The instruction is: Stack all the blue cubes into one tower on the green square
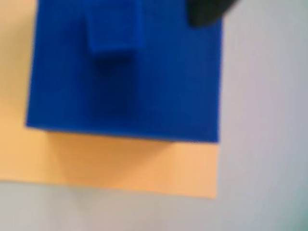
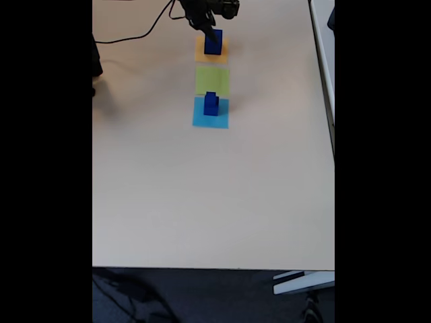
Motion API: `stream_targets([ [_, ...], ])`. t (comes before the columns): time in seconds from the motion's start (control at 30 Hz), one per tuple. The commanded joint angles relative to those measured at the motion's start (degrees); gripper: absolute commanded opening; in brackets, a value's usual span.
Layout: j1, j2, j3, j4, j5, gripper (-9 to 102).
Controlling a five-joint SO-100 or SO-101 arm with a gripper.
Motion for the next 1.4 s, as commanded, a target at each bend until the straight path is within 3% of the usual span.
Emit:
stream_targets([
  [0.0,0.35,0.53,-1.49,-0.35,-0.7,24],
  [1.37,2.37,-0.35,-1.32,-0.18,-4.39,26],
])
